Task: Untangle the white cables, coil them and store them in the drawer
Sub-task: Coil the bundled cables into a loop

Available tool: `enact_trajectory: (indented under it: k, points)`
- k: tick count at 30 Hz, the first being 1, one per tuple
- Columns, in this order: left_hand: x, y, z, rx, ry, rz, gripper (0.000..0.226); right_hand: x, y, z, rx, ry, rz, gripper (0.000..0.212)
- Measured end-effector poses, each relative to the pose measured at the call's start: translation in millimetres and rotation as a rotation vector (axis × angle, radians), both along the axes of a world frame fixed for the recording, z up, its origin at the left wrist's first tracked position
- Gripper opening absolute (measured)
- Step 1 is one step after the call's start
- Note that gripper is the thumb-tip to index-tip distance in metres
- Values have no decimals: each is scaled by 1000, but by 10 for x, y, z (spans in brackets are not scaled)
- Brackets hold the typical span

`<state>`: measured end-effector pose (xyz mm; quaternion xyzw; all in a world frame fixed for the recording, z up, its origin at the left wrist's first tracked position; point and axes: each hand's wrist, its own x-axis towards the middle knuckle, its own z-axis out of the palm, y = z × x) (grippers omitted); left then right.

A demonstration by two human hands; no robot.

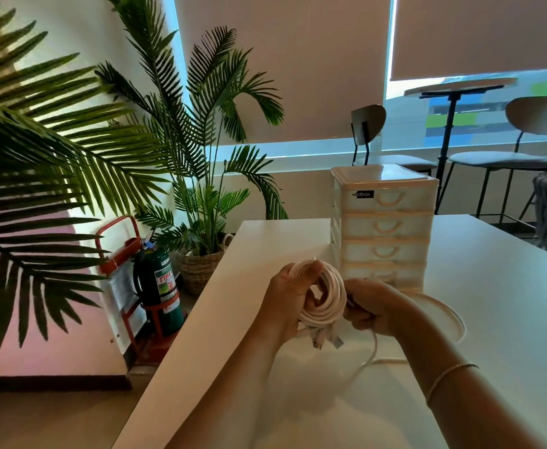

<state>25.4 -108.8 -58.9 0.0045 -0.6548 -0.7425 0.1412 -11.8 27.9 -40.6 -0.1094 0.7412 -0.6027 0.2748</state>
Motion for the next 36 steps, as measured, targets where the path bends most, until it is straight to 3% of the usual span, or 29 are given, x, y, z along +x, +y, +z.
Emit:
enact_trajectory:
  k: [7, 11, 14, 16, 23, 26, 28, 31, 33, 36]
  points:
    - [-103, -43, -94, 95, -49, 127, 29, 6, -51, -56, 22, 208, -198, 32]
    - [-122, -25, -113, 46, -58, 172, 25, 40, -37, -55, 127, 783, -384, 11]
    - [-116, -47, -127, 46, -58, 180, 26, 152, -97, -60, 136, 1074, -330, 7]
    - [-125, -75, -153, 48, -63, 209, 32, 192, -165, -109, 272, 1197, -263, 9]
    - [-173, -67, -198, -65, -87, 279, 28, 360, -257, -20, 690, 1110, -186, 28]
    - [-169, -42, -183, -25, -69, 252, 48, 433, -308, -1, 787, 1065, -119, 38]
    - [-142, -40, -162, -62, -24, 258, 36, 423, -325, -14, 816, 1045, -73, 41]
    - [-104, -58, -131, -80, 56, 267, 9, 347, -298, -55, 685, 1018, -65, 33]
    - [-89, -69, -127, -111, 75, 267, 8, 315, -283, -72, 509, 999, -138, 24]
    - [-63, -103, -117, -243, 148, 285, 14, 310, -291, -50, 257, 786, -237, 20]
